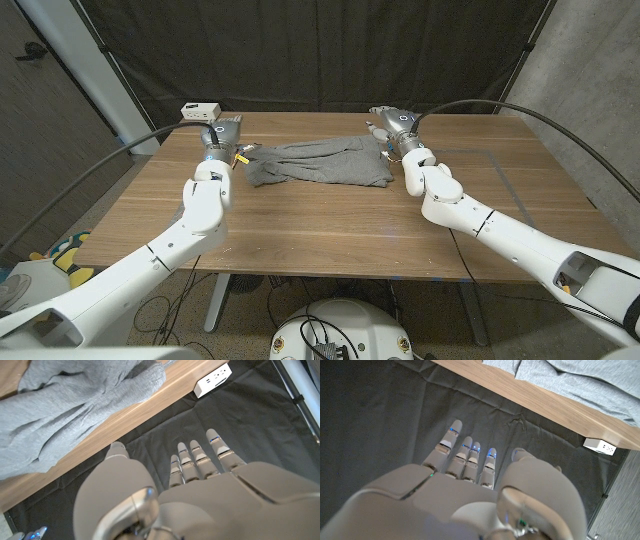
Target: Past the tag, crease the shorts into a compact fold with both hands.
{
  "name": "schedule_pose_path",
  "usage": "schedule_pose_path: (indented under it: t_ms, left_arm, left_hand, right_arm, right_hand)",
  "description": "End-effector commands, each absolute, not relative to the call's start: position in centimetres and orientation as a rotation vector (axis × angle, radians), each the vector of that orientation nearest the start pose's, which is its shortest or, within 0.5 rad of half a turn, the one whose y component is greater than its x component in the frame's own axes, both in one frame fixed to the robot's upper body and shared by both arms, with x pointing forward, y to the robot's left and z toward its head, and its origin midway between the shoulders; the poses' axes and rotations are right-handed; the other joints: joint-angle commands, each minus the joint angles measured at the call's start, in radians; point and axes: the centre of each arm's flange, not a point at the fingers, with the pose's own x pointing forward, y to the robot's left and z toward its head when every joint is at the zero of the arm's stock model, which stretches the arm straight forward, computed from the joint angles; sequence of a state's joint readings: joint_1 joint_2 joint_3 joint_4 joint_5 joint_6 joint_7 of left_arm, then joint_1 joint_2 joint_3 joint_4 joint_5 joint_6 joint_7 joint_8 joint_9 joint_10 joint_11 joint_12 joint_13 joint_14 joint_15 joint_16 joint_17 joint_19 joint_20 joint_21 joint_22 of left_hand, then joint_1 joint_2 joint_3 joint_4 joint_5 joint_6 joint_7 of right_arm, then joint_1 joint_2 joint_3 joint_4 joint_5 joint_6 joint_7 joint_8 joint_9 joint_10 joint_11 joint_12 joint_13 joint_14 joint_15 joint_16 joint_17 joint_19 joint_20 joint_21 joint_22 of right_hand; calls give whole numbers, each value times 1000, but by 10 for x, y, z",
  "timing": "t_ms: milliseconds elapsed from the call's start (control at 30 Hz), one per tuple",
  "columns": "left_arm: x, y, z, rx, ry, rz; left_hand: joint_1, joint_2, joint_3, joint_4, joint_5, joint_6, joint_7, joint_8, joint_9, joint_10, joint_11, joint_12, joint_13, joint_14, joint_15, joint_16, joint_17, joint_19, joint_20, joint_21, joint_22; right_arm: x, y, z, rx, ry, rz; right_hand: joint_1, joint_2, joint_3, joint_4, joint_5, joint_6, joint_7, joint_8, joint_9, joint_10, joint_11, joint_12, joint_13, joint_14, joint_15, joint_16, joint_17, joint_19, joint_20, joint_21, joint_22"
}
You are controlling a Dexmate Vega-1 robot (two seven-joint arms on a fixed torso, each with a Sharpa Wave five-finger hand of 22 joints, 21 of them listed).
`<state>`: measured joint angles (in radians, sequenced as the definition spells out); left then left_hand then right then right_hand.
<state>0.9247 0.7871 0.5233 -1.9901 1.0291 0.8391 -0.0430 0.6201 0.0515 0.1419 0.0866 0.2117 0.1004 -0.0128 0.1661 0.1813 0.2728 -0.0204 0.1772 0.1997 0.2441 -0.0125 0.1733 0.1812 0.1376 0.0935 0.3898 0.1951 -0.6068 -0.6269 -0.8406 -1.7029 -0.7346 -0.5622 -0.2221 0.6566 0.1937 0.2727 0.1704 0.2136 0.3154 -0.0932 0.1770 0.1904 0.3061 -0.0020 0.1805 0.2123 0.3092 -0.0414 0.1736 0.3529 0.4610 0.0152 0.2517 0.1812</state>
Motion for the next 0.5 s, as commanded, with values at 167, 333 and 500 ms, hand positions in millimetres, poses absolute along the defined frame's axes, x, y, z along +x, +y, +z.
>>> schedule_pose_path:
  t_ms: [167, 333, 500]
  left_arm:
    - [539, 303, 25, 1426, -377, 540]
    - [541, 301, 20, 1421, -363, 540]
    - [544, 301, 15, 1402, -353, 514]
  left_hand:
    - [-32, -11, -18, 6, 7, -56, 0, 4, -2, -44, 12, 5, -2, -40, 19, 2, -1, -30, 14, -19, 1]
    - [-88, -75, -75, 18, 21, -43, -13, 20, -4, -14, -36, 29, -6, -65, 43, 8, -1, -101, 83, -59, -1]
    - [-101, -97, -95, 21, 30, -47, -17, 19, -4, -13, -48, 29, -7, -71, 55, 9, -1, -109, 96, -66, -1]
  right_arm:
    - [606, -165, 20, -1357, -644, -309]
    - [606, -163, 11, -1351, -642, -299]
    - [606, -163, 4, -1338, -622, -281]
  right_hand:
    - [-47, -7, 19, -3, -4, -53, 9, -3, 1, -72, -15, -9, -8, -75, -40, -3, -32, -40, -16, -24, -2]
    - [-82, -10, 15, 4, -7, -79, 11, -2, 1, -81, -13, -1, -12, -92, -36, 4, -47, -73, -21, -40, -3]
    - [-114, -12, 8, 10, -8, -93, 10, -1, 0, -84, -24, 2, -15, -103, -39, 6, -57, -106, -23, -54, -4]
